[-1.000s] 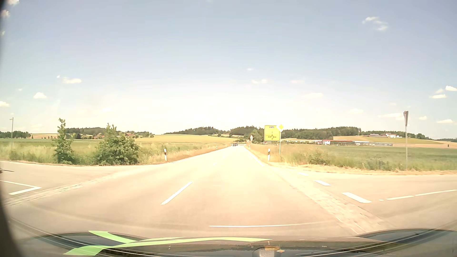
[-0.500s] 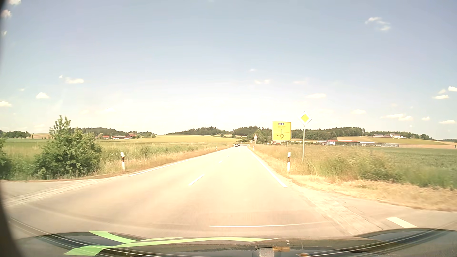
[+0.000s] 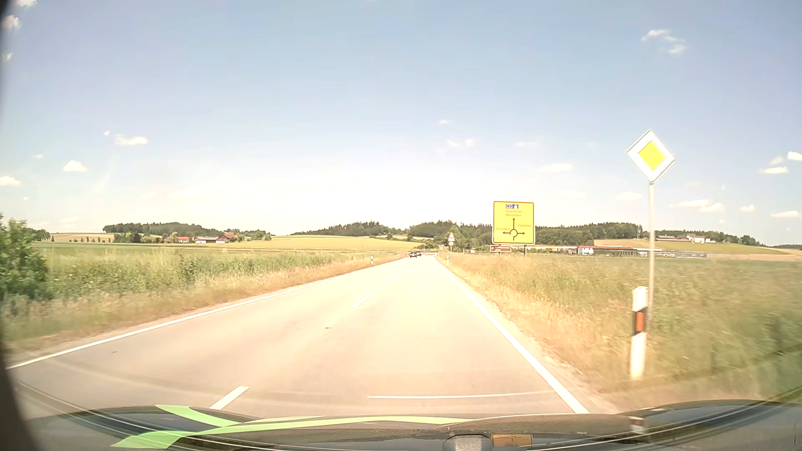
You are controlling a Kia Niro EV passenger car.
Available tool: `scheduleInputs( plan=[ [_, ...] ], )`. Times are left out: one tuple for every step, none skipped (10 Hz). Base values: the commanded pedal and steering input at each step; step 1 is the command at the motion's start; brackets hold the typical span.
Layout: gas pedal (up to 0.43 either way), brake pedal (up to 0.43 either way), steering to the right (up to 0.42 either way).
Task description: Follow the waypoints while adhering to traffic rules and regulations
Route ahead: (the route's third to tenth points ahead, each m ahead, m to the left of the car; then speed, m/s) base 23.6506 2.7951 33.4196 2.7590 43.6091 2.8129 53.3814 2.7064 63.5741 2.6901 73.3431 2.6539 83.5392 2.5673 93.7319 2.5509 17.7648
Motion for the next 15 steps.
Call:
scheduleInputs(
  plan=[
    [0.189,0.000,0.001],
    [0.177,0.000,0.001],
    [0.169,0.000,0.001],
    [0.169,0.000,0.001],
    [0.169,0.000,0.000],
    [0.169,0.000,-0.002],
    [0.169,0.000,-0.003],
    [0.169,0.000,-0.003],
    [0.177,0.000,-0.001],
    [0.189,0.000,0.000],
    [0.189,0.000,0.000],
    [0.189,0.000,0.000],
    [0.189,0.000,0.000],
    [0.189,0.000,0.000],
    [0.189,0.000,0.000]
  ],
)
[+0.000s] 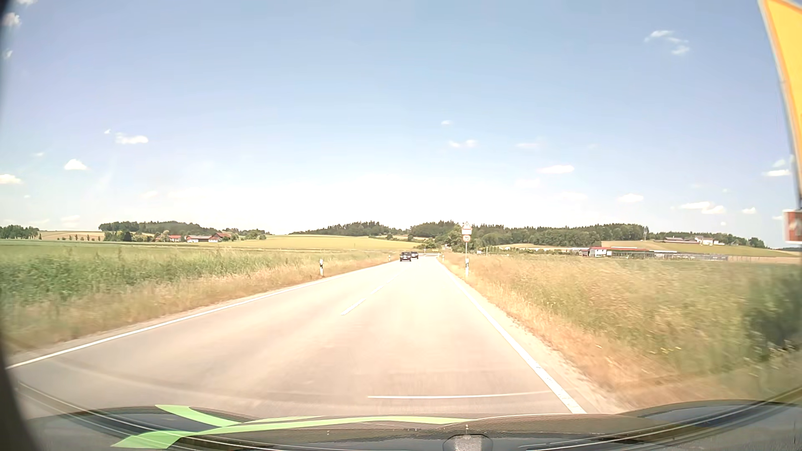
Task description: Follow the waypoints while adhering to traffic rules and regulations
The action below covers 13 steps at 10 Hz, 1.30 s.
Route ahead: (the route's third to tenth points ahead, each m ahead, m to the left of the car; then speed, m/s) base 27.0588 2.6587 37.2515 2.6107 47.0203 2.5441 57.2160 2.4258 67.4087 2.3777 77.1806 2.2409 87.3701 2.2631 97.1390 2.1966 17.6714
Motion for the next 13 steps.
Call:
scheduleInputs(
  plan=[
    [0.189,0.000,0.000],
    [0.177,0.000,0.000],
    [0.177,0.000,0.000],
    [0.177,0.000,0.000],
    [0.177,0.000,0.000],
    [0.177,0.000,0.000],
    [0.177,0.000,0.000],
    [0.169,0.000,0.001],
    [0.169,0.000,0.000],
    [0.177,0.000,0.000],
    [0.177,0.000,0.000],
    [0.189,0.000,0.000],
    [0.189,0.000,0.000]
  ],
)
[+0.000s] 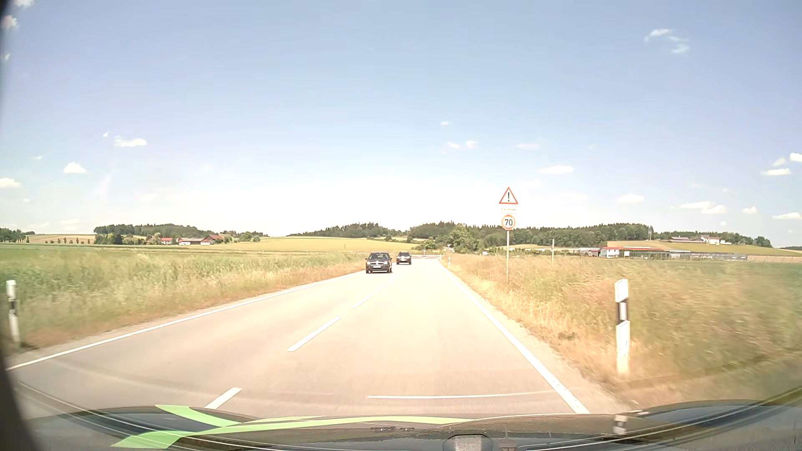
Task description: Follow the waypoints while adhering to traffic rules and regulations
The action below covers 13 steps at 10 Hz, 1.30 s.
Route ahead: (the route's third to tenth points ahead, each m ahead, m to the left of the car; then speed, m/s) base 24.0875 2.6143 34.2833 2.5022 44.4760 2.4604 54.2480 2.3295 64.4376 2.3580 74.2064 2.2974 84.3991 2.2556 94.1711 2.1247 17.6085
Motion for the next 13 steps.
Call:
scheduleInputs(
  plan=[
    [0.189,0.000,0.000],
    [0.197,0.000,0.000],
    [0.197,0.000,0.000],
    [0.189,0.000,0.000],
    [0.189,0.000,0.000],
    [0.189,0.000,0.000],
    [0.177,0.000,0.000],
    [0.177,0.000,0.000],
    [0.169,0.000,0.000],
    [0.169,0.000,0.000],
    [0.138,0.000,0.000],
    [0.138,0.000,0.000],
    [0.130,0.000,0.000]
  ],
)
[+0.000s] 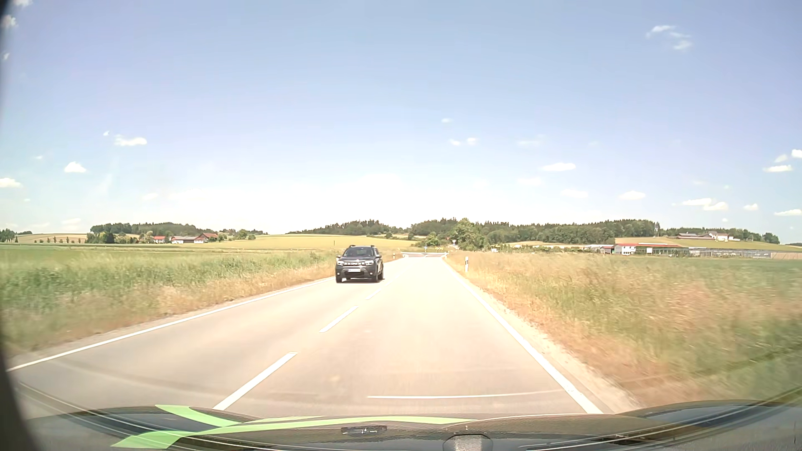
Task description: Follow the waypoints while adhering to traffic rules and regulations
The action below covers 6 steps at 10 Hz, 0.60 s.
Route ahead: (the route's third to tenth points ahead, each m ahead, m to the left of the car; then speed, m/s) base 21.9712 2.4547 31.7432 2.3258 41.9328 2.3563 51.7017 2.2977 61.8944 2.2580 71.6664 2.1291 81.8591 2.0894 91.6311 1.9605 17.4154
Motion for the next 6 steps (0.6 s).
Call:
scheduleInputs(
  plan=[
    [0.130,0.000,0.000],
    [0.130,0.000,0.000],
    [0.130,0.000,0.000],
    [0.130,0.000,0.000],
    [0.138,0.000,0.000],
    [0.138,0.000,0.001]
  ],
)
